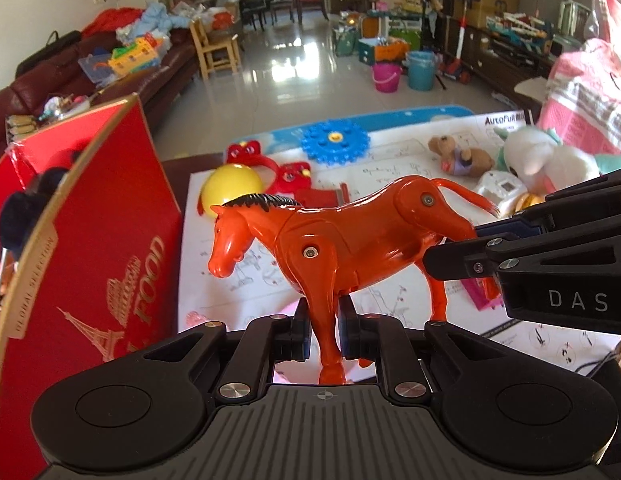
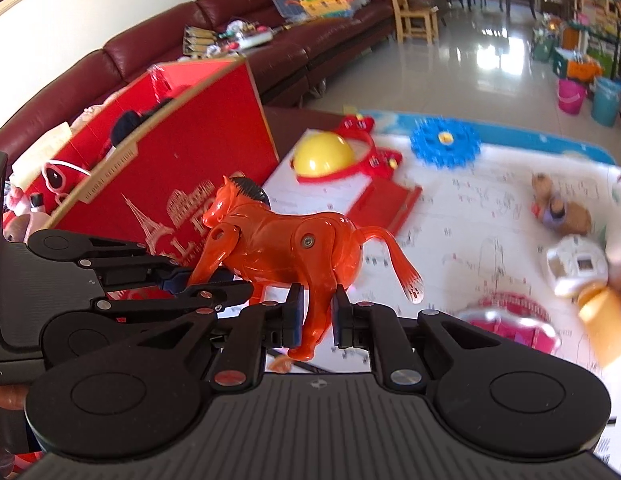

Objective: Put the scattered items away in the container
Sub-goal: 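Carry the orange horse with both grippers over the red box, then open both grippers to drop the orange horse into the red box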

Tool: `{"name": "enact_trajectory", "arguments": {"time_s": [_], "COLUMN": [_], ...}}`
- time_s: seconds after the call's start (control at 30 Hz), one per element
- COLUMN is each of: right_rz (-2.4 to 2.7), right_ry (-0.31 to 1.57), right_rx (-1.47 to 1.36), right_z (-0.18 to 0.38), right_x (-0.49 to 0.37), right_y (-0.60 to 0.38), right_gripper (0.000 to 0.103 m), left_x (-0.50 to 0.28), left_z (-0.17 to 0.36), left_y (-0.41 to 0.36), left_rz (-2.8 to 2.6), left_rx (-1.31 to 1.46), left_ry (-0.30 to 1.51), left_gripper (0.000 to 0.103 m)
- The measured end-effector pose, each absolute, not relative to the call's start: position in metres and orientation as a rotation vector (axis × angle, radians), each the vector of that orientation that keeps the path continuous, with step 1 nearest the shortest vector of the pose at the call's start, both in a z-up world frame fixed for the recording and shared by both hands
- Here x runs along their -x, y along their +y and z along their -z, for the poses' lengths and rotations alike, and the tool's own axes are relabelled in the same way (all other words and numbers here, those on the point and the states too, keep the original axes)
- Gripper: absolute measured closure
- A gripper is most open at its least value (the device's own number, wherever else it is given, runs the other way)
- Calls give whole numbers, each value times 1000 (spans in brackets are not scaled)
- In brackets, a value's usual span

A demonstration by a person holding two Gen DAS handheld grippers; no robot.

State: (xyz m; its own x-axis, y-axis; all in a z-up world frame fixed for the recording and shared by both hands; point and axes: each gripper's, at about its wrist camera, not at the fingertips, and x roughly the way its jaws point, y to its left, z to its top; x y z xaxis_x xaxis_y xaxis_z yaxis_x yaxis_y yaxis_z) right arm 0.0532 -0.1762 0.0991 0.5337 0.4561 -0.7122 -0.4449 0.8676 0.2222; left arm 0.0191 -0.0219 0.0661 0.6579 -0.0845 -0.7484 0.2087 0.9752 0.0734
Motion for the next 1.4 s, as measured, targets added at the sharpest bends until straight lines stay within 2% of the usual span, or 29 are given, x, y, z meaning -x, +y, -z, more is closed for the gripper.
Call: {"name": "enact_trajectory", "arguments": {"time_s": [0.33, 0.67, 0.9, 0.97, 1.0, 1.03, 1.1, 1.13, 1.17, 1.4], "right_rz": [-665, -865, -995, -1033, -1056, -1072, -1009, -973, -963, -935], "right_ry": [718, 557, 593, 632, 662, 698, 725, 726, 732, 800], "right_rx": [85, 179, 184, 188, 194, 210, 253, 256, 241, 176], "right_z": [-158, -217, -221, -217, -213, -208, -199, -196, -193, -184], "right_x": [-61, -64, -69, -72, -73, -75, -76, -78, -79, -86], "right_y": [-127, -29, 38, 54, 61, 70, 79, 80, 76, 56], "right_gripper": [87, 87, 86, 81, 78, 65, 46, 31, 23, 17], "left_x": [-12, 12, 21, 20, 19, 17, 18, 18, 20, 15], "left_z": [-126, -188, -197, -193, -190, -187, -181, -179, -177, -168], "left_y": [34, 120, 175, 190, 198, 204, 212, 216, 219, 220], "left_rz": [76, -149, -298, -329, -350, -379, -476, -501, -498, -441], "left_rx": [-106, -60, -44, -39, -38, -43, -64, -62, -50, -7], "left_ry": [737, 613, 642, 674, 700, 719, 730, 723, 712, 722], "left_gripper": [94, 93, 93, 92, 76, 67, 28, 20, 12, 10]}}
